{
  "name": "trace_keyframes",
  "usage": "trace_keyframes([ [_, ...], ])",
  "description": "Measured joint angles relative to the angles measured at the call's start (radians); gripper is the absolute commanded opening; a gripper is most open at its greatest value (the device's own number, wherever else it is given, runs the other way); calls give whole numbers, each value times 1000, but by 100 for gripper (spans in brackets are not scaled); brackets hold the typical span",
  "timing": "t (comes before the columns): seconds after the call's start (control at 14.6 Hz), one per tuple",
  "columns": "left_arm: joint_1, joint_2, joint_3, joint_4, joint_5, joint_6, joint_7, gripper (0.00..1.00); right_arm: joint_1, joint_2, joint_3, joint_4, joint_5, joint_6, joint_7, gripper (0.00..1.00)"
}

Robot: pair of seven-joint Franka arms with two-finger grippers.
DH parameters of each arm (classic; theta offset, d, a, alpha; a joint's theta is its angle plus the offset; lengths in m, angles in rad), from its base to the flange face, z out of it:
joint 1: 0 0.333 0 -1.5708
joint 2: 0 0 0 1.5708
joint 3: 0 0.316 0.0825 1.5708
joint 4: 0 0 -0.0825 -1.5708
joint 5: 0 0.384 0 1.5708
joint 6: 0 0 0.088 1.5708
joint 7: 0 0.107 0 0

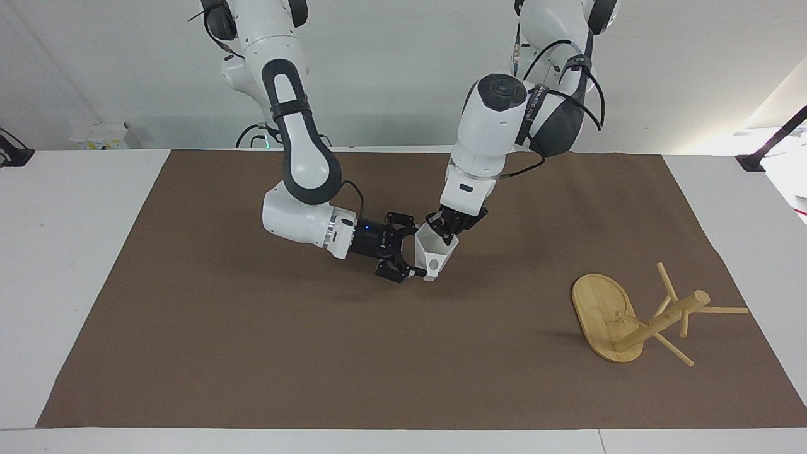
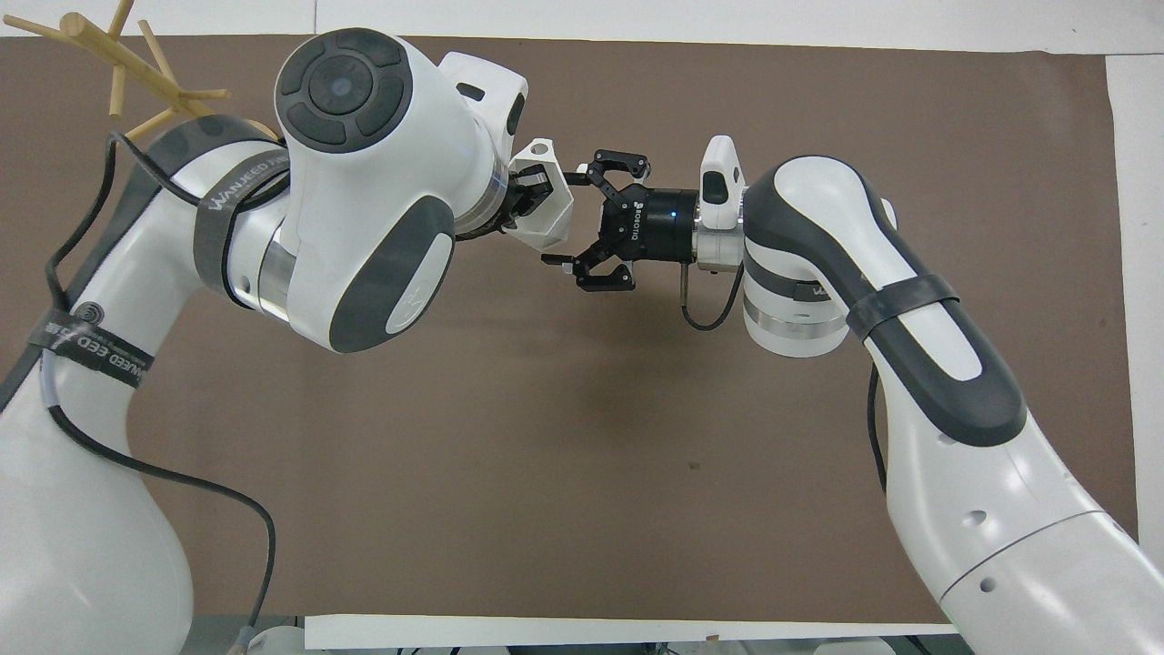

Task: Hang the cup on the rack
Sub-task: 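Carry the mug with the left gripper while the right gripper withdraws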

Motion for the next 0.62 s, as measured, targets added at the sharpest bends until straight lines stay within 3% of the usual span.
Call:
trace_keyframes([
  [0.21, 13, -3, 4, -4, 25, 48, -24, 0, -102, -93, -5, -80, -188, -40, 0, 99],
  [0.34, 40, -8, 5, -41, 27, 142, -25, 0, -223, -157, -9, -112, -423, -113, 0, 99],
  [0.62, 118, -106, 6, -239, 30, 342, 9, 0, -440, -230, -16, -88, -845, -223, 1, 99],
])
